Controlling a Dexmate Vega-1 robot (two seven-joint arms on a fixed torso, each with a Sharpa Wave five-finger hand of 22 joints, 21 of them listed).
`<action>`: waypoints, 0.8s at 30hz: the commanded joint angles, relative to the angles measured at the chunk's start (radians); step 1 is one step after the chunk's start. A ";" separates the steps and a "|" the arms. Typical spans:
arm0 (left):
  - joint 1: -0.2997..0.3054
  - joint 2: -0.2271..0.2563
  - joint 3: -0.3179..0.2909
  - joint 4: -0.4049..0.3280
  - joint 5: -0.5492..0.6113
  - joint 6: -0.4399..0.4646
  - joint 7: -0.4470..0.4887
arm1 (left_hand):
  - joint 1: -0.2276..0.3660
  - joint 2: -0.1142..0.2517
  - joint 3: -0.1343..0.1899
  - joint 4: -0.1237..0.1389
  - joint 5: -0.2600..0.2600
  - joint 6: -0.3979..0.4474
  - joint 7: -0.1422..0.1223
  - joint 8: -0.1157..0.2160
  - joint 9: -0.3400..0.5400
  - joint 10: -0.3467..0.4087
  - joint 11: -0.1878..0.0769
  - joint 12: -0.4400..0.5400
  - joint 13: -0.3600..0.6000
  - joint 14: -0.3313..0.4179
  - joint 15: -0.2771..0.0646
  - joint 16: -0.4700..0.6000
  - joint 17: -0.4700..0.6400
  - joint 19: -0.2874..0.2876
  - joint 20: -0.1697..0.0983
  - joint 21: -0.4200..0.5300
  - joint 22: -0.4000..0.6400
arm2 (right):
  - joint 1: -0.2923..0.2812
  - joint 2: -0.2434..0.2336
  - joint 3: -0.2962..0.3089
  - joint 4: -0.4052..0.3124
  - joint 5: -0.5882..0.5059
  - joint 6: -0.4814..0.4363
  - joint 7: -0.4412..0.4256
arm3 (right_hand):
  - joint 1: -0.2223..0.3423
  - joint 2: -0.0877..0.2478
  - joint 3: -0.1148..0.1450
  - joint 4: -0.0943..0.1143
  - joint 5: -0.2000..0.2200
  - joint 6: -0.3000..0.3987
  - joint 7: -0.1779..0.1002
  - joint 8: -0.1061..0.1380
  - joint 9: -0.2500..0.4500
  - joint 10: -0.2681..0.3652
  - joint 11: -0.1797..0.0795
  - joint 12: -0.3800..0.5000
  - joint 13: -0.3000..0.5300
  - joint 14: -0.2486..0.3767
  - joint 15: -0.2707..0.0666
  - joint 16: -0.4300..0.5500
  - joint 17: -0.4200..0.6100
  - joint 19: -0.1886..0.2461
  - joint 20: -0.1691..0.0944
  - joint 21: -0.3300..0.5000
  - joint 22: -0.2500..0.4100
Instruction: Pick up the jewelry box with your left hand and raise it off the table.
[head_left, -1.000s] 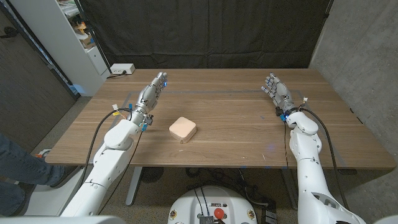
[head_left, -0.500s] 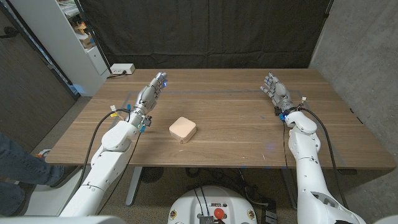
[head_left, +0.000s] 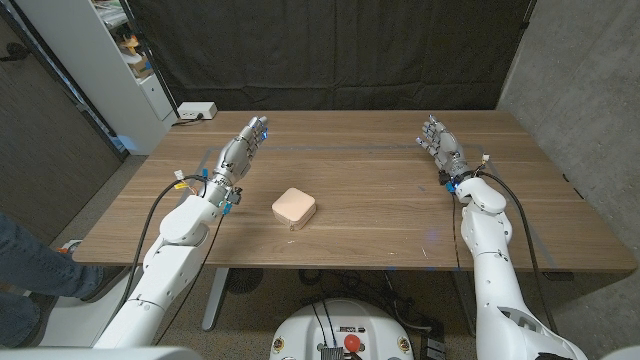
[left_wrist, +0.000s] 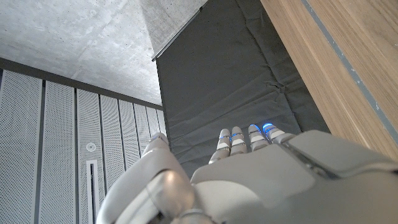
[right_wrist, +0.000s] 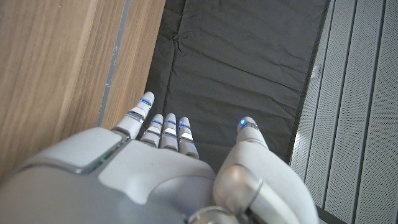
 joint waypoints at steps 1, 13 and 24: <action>0.013 0.001 -0.004 -0.009 -0.002 -0.024 -0.017 | 0.006 0.006 0.006 -0.006 0.000 0.009 0.004 0.003 0.003 0.007 0.001 0.001 0.004 0.000 0.001 0.002 0.004 0.002 0.006 0.004 0.003 | 0.008 -0.001 -0.009 0.009 -0.002 0.002 -0.007 | 0.009 0.001 -0.005 -0.001 0.004 0.006 -0.005 0.006 0.002 0.002 0.001 0.007 0.003 0.000 0.010 0.003 0.000 0.001 0.006 0.006 0.004; 0.041 0.007 -0.004 -0.041 0.017 -0.037 -0.012 | 0.006 0.006 0.005 -0.007 0.000 0.010 0.002 0.003 0.003 0.008 0.002 0.001 0.004 0.001 0.001 0.002 0.004 0.002 0.008 0.004 0.003 | 0.013 -0.009 -0.008 0.017 0.001 0.007 -0.003 | 0.011 0.002 -0.005 -0.002 0.004 0.006 -0.006 0.007 0.002 0.002 0.002 0.007 0.003 0.001 0.009 0.003 0.000 0.000 0.006 0.006 0.004; 0.067 0.005 -0.011 -0.074 0.029 -0.045 0.002 | 0.006 0.006 0.005 -0.008 0.000 0.011 0.003 0.003 0.003 0.008 -0.002 0.001 0.004 0.002 0.002 0.002 0.004 0.002 0.008 0.004 0.003 | 0.011 -0.010 -0.002 0.013 0.013 0.009 0.007 | 0.011 0.002 -0.007 -0.002 0.004 0.006 -0.006 0.007 0.002 0.002 0.000 0.007 0.003 0.001 0.009 0.003 0.000 0.001 0.006 0.007 0.004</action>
